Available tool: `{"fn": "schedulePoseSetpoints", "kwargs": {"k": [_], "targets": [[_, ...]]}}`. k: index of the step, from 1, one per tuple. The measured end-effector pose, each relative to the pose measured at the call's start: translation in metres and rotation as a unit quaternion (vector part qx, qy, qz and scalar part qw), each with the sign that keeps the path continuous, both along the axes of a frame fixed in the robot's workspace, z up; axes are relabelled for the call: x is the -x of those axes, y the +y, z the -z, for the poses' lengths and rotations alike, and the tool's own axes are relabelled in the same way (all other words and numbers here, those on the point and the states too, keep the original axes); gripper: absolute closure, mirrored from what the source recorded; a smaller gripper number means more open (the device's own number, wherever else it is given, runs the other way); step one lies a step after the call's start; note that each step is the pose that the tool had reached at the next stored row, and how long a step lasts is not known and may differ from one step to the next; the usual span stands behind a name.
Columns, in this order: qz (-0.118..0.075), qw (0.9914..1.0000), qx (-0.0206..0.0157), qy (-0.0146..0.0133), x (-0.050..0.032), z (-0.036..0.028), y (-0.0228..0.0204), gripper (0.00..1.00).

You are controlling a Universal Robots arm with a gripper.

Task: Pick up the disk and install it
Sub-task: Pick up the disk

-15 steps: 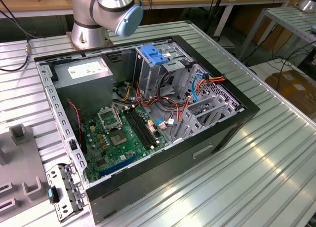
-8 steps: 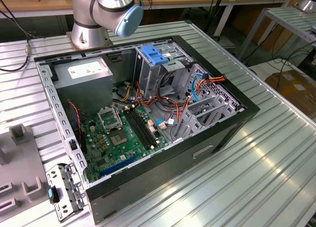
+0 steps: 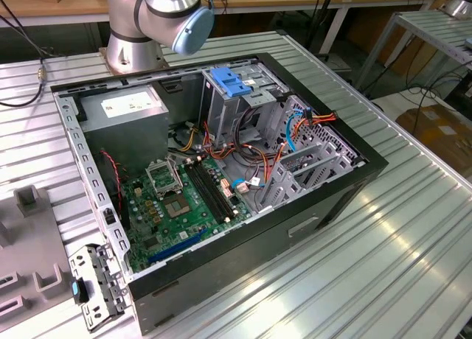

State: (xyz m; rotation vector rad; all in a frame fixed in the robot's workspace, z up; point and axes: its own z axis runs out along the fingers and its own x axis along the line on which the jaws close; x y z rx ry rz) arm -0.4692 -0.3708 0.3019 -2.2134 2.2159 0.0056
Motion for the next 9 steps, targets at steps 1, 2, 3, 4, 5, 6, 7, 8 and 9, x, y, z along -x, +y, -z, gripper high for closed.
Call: {"fn": "schedulePoseSetpoints", "kwargs": {"k": [1, 2, 3, 4, 5, 6, 7, 8, 9], "targets": [[0.000, 1.00000, 0.0000, 0.0001, 0.0000, 0.0000, 0.0000, 0.40], [0.000, 1.00000, 0.0000, 0.0001, 0.0000, 0.0000, 0.0000, 0.40], [0.000, 1.00000, 0.0000, 0.0001, 0.0000, 0.0000, 0.0000, 0.40], [0.000, 1.00000, 0.0000, 0.0002, 0.0000, 0.0001, 0.0000, 0.40], [0.000, 1.00000, -0.0001, 0.0000, -0.0001, 0.0012, 0.0000, 0.40], [0.000, 1.00000, 0.0000, 0.0001, 0.0000, 0.0028, 0.0000, 0.40], [0.000, 1.00000, 0.0000, 0.0001, 0.0000, 0.0049, 0.0000, 0.40], [0.000, 1.00000, 0.0000, 0.0000, 0.0000, 0.0063, 0.0000, 0.40], [0.000, 1.00000, 0.0000, 0.0001, 0.0000, 0.0077, 0.0000, 0.40]]}}
